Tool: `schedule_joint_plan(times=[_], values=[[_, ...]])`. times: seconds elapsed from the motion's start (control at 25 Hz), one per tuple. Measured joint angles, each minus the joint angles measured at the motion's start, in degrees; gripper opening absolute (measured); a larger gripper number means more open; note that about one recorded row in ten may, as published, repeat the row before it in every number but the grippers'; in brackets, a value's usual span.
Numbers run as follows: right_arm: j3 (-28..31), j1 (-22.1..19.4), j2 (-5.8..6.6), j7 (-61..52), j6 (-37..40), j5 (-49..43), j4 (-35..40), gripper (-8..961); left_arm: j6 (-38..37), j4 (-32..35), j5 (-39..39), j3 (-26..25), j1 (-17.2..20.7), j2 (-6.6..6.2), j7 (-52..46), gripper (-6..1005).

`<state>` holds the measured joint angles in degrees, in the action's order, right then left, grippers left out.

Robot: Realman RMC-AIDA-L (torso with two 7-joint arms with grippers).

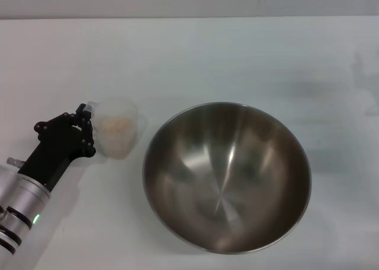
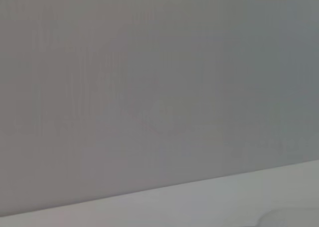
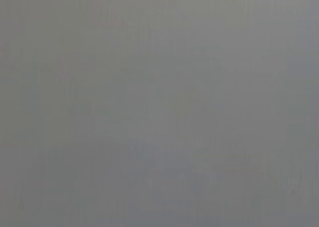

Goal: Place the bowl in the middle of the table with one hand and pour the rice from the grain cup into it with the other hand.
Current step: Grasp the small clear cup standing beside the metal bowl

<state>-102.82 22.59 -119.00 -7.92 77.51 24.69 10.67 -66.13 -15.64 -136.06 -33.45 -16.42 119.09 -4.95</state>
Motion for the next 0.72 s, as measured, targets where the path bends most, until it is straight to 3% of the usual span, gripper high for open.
schedule_joint_plan(times=[0.12,0.44,0.72], values=[[0.0,0.0,-0.06,0.0,0.0,0.0,0.0,504,0.0,0.0,0.1,-0.3,-0.5,0.0,0.4,60],[0.1,-0.2,-0.09,0.1,0.4,0.0,0.0,504,-3.0,-0.1,0.4,-0.5,-0.9,0.0,4.1,24],[0.4,-0.1,-0.07,0.5,0.4,0.0,0.3,504,-17.7,-1.5,-0.4,1.0,-1.9,0.01,27.5,24]])
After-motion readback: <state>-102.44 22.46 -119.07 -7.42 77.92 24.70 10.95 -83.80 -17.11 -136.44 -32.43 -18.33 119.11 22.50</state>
